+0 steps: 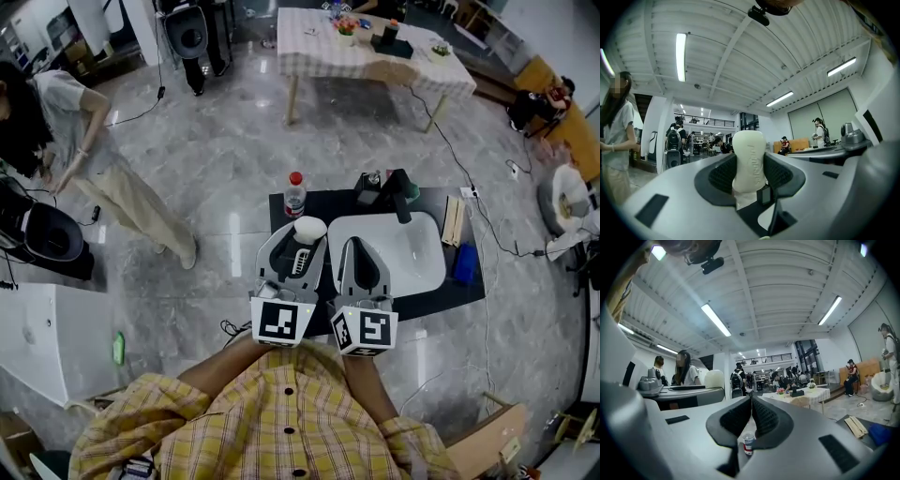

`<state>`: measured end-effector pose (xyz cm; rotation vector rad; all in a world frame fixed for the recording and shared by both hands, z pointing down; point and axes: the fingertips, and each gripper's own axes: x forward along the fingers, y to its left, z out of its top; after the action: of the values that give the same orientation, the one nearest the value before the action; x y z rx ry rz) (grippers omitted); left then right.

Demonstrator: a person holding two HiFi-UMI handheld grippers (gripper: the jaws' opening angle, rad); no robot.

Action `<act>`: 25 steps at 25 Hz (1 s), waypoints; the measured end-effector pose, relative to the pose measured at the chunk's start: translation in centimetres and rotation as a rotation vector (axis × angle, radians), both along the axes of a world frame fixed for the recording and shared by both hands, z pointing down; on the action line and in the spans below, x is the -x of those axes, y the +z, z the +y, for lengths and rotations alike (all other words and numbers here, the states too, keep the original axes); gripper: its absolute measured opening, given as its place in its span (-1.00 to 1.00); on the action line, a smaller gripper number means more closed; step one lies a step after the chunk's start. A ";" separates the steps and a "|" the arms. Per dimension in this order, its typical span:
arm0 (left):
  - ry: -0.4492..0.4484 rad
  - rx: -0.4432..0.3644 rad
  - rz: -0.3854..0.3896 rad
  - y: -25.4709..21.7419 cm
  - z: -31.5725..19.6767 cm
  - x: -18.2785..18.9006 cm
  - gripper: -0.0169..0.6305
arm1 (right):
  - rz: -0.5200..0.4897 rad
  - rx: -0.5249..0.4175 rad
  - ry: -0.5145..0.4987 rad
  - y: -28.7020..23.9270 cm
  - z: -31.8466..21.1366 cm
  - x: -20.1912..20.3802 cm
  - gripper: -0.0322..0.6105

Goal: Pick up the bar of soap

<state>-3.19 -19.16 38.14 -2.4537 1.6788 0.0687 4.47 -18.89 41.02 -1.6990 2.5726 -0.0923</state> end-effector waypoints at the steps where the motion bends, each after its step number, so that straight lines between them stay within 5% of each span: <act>1: 0.003 0.005 -0.006 0.1 0.0 -0.1 -0.37 | 0.004 0.002 0.002 0.0 -0.1 0.0 -0.83; 11: 0.002 -0.015 0.001 -0.2 -0.4 -0.1 -0.37 | 0.009 -0.002 0.003 -0.3 -0.4 -0.2 -0.83; 15: 0.006 0.057 -0.019 0.5 -0.4 -0.1 -0.37 | 0.010 -0.006 0.004 -0.7 -0.5 -0.2 -0.83; 25: 0.000 0.056 -0.025 0.6 -1.2 -0.4 -0.37 | 0.019 -0.016 0.008 -0.8 -1.2 -0.7 -0.83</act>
<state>-2.75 -20.32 38.71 -2.4842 1.6934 -0.0090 5.15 -20.13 40.20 -1.7132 2.5727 -0.0554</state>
